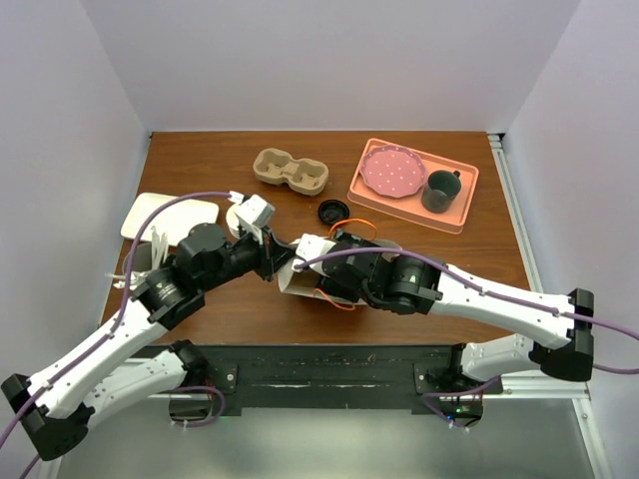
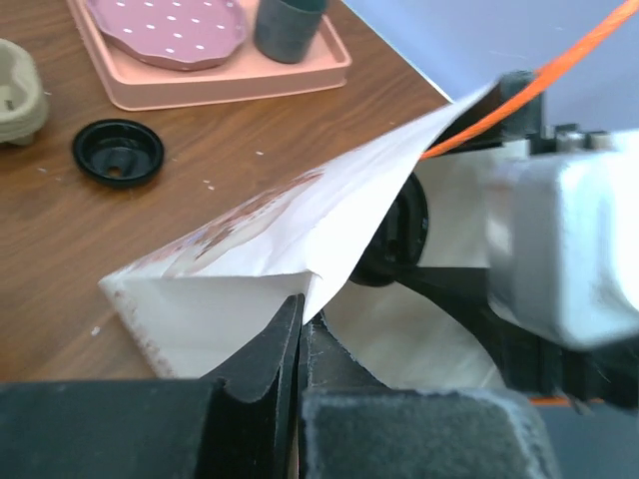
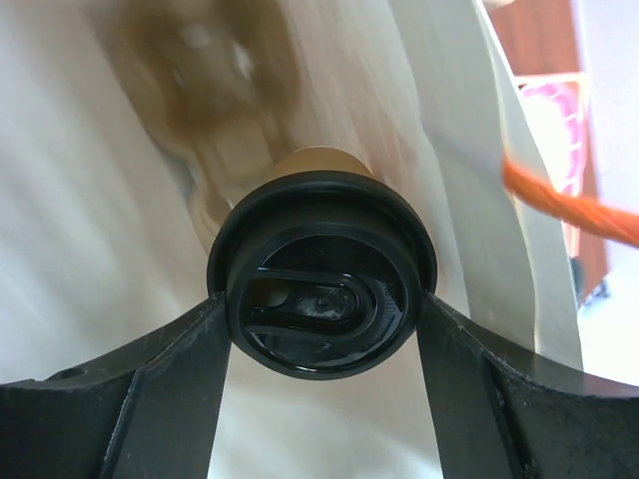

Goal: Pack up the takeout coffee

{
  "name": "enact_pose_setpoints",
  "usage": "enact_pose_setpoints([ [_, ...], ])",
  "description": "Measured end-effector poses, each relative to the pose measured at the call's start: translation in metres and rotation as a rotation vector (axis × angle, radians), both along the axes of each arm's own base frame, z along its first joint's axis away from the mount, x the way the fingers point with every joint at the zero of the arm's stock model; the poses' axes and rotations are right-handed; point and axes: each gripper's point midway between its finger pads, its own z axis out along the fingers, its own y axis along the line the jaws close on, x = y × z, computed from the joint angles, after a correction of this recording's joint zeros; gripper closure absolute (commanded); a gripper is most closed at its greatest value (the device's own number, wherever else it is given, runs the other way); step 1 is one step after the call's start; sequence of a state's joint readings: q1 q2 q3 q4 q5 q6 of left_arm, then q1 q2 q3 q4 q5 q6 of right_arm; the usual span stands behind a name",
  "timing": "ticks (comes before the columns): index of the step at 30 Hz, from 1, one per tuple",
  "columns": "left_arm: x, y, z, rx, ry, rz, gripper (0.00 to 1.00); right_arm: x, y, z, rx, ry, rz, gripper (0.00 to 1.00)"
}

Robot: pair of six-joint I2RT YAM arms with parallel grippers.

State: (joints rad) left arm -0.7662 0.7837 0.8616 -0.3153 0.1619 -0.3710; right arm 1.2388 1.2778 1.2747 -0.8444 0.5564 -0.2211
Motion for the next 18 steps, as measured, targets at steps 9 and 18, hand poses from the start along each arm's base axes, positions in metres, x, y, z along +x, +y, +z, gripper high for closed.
enact_pose_setpoints([
  [9,0.028,-0.005,-0.014,0.032,-0.067,0.067,0.93,0.009,0.009,-0.009,-0.004,-0.057,0.029,0.82],
  [18,0.016,-0.002,-0.023,0.022,-0.031,0.044,0.61,-0.003,-0.015,-0.034,-0.043,-0.023,0.044,0.82],
])
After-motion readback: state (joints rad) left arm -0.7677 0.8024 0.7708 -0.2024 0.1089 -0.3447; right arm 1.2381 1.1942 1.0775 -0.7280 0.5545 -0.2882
